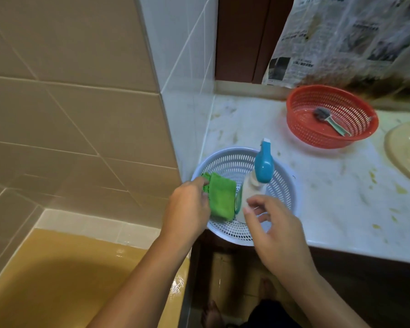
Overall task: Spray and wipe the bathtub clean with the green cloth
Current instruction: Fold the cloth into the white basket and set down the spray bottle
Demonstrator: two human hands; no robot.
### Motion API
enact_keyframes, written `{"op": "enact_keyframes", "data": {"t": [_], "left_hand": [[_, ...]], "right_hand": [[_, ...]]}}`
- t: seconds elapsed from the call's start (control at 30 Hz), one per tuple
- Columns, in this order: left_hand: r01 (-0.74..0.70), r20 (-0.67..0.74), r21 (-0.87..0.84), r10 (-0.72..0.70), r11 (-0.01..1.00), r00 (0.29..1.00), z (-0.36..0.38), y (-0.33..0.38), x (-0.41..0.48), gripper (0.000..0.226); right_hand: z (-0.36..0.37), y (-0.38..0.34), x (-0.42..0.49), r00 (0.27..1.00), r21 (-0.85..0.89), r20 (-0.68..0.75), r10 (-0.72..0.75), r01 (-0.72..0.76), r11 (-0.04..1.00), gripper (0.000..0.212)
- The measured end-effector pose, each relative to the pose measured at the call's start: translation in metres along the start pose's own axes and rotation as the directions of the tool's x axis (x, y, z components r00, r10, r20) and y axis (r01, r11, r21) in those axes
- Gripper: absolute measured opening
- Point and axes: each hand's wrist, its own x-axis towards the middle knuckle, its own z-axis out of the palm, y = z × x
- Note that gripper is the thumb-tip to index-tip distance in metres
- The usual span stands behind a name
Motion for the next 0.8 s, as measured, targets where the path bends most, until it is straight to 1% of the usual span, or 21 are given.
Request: {"op": "enact_keyframes", "data": {"t": [0.07, 0.17, 0.23, 0.3, 0.37, 0.47, 0.53, 0.67, 0.73, 0.8], "left_hand": [[0.003, -0.005, 0.028, -0.003, 1.0, 1.0, 0.001, -0.003, 0.001, 0.036], [-0.012, -0.012, 0.065, 0.013, 0.998, 1.0, 0.002, -0.007, -0.005, 0.034], [-0.038, -0.038, 0.08, 0.041, 0.996, 0.998, 0.002, -0.009, -0.011, 0.032], [-0.063, -0.094, 0.048, 0.067, 0.997, 0.993, 0.003, -0.012, -0.018, 0.026], [-0.058, -0.13, 0.017, 0.06, 0.998, 0.99, 0.005, -0.016, -0.024, 0.02], [-0.034, -0.137, -0.005, 0.033, 0.999, 0.99, 0.01, -0.021, -0.027, 0.014], [-0.029, -0.162, -0.024, 0.025, 0.999, 0.986, 0.011, -0.021, -0.028, 0.013], [-0.047, -0.199, -0.041, 0.038, 0.998, 0.979, 0.01, -0.024, -0.03, 0.015], [-0.054, -0.207, -0.041, 0.045, 0.998, 0.977, 0.01, -0.025, -0.03, 0.016], [-0.045, -0.213, -0.039, 0.036, 0.998, 0.976, 0.011, -0.024, -0.029, 0.016]], "right_hand": [[0.015, -0.004, -0.002, 0.991, -0.015, 0.129, -0.026, 0.029, 0.999, 0.021], [0.036, -0.009, 0.012, 0.961, -0.113, 0.276, -0.02, 0.053, 0.992, 0.034], [0.045, -0.016, 0.028, 0.951, -0.168, 0.31, -0.011, 0.066, 0.984, 0.038], [0.05, -0.023, 0.043, 0.945, -0.217, 0.327, 0.0, 0.074, 0.973, 0.04], [0.056, -0.029, 0.058, 0.925, -0.291, 0.378, 0.046, 0.072, 0.954, 0.035], [0.067, -0.029, 0.071, 0.887, -0.403, 0.445, 0.122, 0.077, 0.912, 0.009], [0.071, -0.029, 0.074, 0.867, -0.419, 0.477, 0.145, 0.079, 0.905, 0.01], [0.072, -0.031, 0.071, 0.873, -0.432, 0.467, 0.142, 0.085, 0.898, 0.013], [0.069, -0.03, 0.068, 0.888, -0.404, 0.44, 0.134, 0.063, 0.912, 0.028], [0.064, -0.027, 0.064, 0.918, -0.365, 0.378, 0.118, 0.03, 0.93, 0.043]]}}
